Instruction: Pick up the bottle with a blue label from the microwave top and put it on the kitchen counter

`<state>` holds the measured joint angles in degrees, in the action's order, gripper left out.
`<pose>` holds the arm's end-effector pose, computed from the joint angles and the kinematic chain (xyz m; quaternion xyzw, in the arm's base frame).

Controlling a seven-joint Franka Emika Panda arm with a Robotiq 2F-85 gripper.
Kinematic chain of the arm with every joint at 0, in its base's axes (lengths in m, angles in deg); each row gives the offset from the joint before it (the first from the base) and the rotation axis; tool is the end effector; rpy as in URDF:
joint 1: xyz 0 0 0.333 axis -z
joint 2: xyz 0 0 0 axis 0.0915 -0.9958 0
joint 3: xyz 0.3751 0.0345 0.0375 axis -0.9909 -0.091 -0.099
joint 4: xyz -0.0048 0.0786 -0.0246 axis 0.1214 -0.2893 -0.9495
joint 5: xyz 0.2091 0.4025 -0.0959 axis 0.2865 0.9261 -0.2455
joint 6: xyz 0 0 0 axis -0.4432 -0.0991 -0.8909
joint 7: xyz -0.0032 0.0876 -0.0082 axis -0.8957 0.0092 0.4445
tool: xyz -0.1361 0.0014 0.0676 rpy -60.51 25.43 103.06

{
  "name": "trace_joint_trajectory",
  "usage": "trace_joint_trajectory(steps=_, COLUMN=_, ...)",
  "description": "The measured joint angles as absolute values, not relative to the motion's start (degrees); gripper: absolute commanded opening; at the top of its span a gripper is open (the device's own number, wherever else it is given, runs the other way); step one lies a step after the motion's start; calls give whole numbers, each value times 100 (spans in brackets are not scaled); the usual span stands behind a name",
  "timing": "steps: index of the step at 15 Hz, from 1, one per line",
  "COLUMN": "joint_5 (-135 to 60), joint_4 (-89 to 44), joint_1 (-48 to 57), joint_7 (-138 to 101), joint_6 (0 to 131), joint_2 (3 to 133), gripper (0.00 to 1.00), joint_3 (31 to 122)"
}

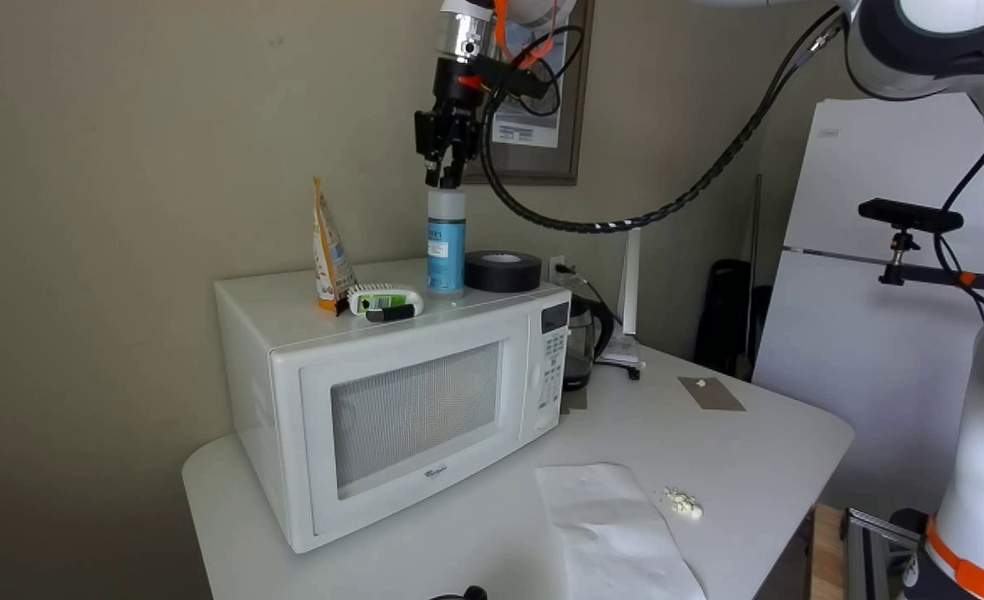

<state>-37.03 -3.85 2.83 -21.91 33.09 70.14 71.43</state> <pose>0.7472 0.0397 0.6532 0.9918 0.0253 0.1245 0.0119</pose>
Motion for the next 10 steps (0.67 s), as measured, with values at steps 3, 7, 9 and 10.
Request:
trace_joint_trajectory(steps=3, joint_5=-3703, joint_4=-356, joint_1=287, joint_7=-2185, joint_6=3263, joint_2=7052, gripper=52, joint_3=7144)
trace_joint_trajectory(steps=7, joint_5=-3703, joint_4=-355, joint_1=294, joint_7=-2167, joint_6=3179, joint_2=7060, gripper=53, joint_3=7148)
trace_joint_trajectory(steps=9, joint_5=-3703, joint_4=-355, joint_1=296, joint_7=-2160, joint_6=3134, joint_2=7059, gripper=29, joint_3=7153)
trace_joint_trajectory(steps=10, joint_5=-3703, joint_4=-355, joint_1=297, joint_7=-2159, joint_6=3111, joint_2=7059, gripper=28, joint_3=7156)
